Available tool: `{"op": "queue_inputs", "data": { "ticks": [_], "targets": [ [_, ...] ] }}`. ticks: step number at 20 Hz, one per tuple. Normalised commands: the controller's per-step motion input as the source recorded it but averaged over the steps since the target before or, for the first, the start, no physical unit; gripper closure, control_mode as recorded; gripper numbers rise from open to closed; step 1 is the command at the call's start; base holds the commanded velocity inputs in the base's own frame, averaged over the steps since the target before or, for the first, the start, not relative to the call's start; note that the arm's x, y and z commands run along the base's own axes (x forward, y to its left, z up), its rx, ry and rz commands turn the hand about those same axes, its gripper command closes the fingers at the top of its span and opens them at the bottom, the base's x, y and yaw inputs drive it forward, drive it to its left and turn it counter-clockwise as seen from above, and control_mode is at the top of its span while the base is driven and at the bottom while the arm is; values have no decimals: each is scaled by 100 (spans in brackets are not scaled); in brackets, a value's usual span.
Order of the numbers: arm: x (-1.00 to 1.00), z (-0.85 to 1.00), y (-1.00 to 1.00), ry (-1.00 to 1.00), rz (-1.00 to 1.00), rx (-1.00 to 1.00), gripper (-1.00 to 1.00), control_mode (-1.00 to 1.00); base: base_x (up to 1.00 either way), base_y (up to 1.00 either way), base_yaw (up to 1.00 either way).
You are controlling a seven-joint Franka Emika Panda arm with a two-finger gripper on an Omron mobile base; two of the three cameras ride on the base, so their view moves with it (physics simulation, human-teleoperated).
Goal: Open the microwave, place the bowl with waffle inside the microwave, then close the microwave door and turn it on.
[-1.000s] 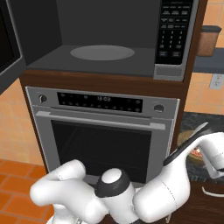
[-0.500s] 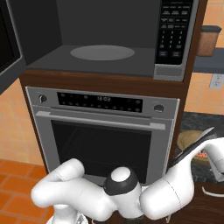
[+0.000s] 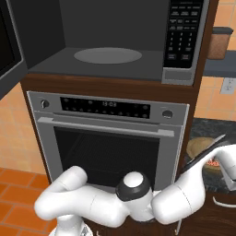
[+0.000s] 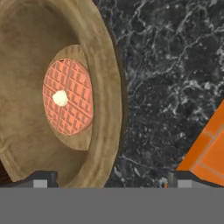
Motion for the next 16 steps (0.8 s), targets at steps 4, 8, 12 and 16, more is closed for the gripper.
{"op": "queue_inputs", "data": {
  "ticks": [4, 8, 12, 16],
  "targets": [
    [26, -36, 0, 0, -6, -2, -100, -100, 0, 0, 0],
    [39, -8, 0, 0, -8, 0, -100, -100, 0, 0, 0],
    [19, -8, -1, 2, -5, 0, 100, -100, 0, 0, 0],
    [0, 0, 0, 0, 0, 0, 100, -100, 0, 0, 0]
  ]
}}
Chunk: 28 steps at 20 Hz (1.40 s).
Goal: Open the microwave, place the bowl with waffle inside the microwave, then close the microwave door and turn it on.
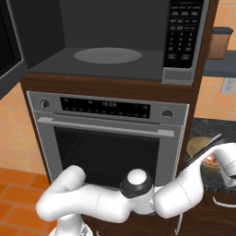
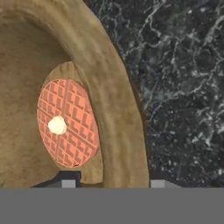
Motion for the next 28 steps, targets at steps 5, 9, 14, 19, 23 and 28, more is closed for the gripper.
{"op": "queue_inputs", "data": {
  "ticks": [5, 9, 14, 19, 23, 28],
  "targets": [
    [-51, -8, -3, 0, 0, 0, 100, -100, 0, 0, 0],
    [-100, -2, -23, 0, -6, 4, 100, -100, 0, 0, 0],
    [-100, 1, -35, 0, -16, 14, 100, -100, 0, 0, 0],
    [-100, 19, 6, -9, -13, 9, 100, -100, 0, 0, 0],
    [-100, 7, 100, -26, 0, 0, 100, -100, 0, 0, 0],
    [-96, 45, 100, -24, 0, -1, 100, -100, 0, 0, 0]
  ]
}}
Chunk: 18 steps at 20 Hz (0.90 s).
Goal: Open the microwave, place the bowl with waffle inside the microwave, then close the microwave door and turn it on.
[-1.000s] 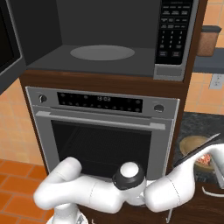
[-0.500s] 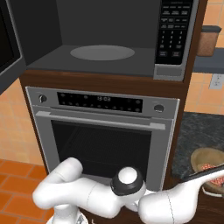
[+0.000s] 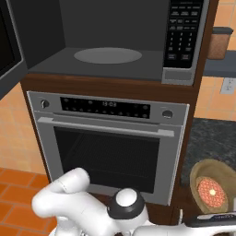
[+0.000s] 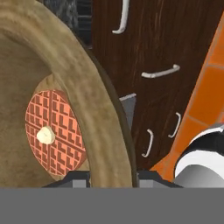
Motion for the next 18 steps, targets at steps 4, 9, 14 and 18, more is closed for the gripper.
{"op": "queue_inputs", "data": {
  "ticks": [4, 9, 14, 18],
  "targets": [
    [-82, 63, 100, -25, 0, -8, 100, -100, 0, 0, 0],
    [-41, 68, 100, -31, -3, -16, 100, -100, 0, 0, 0],
    [0, 18, 100, -22, -2, -19, 100, -100, 0, 0, 0],
    [0, 48, 100, -26, -5, -12, 100, -100, 0, 0, 0]
  ]
}}
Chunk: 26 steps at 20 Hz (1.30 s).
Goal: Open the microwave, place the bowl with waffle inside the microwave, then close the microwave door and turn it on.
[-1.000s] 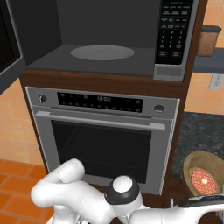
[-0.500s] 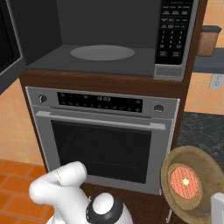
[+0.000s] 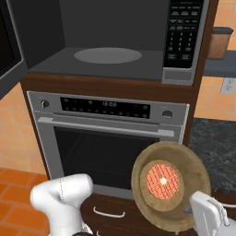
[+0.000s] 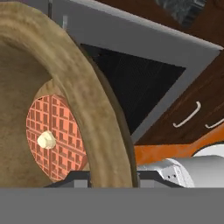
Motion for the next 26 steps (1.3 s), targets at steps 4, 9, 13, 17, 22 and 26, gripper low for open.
{"op": "queue_inputs", "data": {
  "ticks": [4, 9, 13, 17, 22, 26],
  "targets": [
    [1, 100, 100, -23, -26, -15, 100, -100, 0, 0, 0],
    [25, 100, 100, -4, -30, -20, 100, -100, 0, 0, 0],
    [46, 100, 100, 1, -30, -17, 100, -100, 0, 0, 0],
    [61, 100, 100, 3, -30, -13, 100, -100, 0, 0, 0],
    [90, 100, 100, 31, -20, -5, 100, -100, 0, 0, 0],
    [95, 100, 76, 66, -4, 1, 100, -100, 0, 0, 0]
  ]
}}
